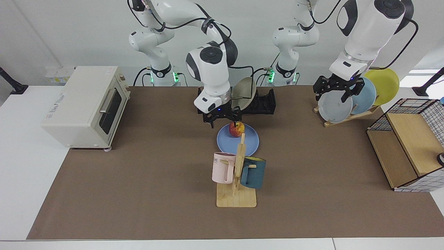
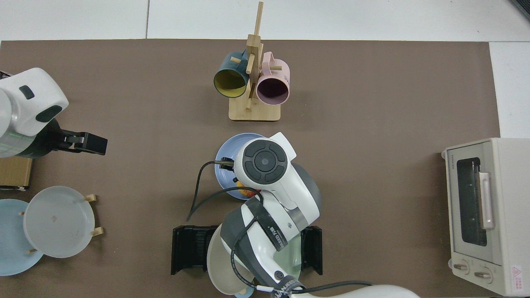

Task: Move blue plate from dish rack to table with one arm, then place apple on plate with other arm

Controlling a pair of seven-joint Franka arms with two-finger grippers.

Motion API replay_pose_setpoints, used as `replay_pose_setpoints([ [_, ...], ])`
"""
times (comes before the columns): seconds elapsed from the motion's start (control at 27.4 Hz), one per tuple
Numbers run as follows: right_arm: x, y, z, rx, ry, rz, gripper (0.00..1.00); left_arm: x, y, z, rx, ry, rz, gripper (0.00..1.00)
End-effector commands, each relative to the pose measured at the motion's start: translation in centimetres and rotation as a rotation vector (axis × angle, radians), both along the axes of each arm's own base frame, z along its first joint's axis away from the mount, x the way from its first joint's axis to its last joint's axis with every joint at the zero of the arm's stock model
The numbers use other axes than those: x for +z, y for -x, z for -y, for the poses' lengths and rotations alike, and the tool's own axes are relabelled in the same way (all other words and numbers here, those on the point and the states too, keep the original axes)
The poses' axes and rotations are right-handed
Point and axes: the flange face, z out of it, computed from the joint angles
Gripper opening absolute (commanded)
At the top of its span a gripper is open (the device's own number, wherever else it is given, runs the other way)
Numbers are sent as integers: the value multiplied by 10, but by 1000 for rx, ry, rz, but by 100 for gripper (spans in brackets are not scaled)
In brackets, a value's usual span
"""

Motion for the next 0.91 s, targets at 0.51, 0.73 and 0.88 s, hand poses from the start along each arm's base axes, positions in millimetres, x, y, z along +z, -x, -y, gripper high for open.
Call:
replay_pose_setpoints([
  [0.51, 81, -28, 195, 174, 24, 16, 100, 8, 0, -7, 15, -11, 13, 100],
  [0.73, 101, -21, 245, 250, 38, 11, 100, 9, -1, -12, 28, -10, 16, 100],
  [0.88, 119, -12, 269, 254, 47, 16, 100, 12, 1, -13, 31, -10, 16, 100],
])
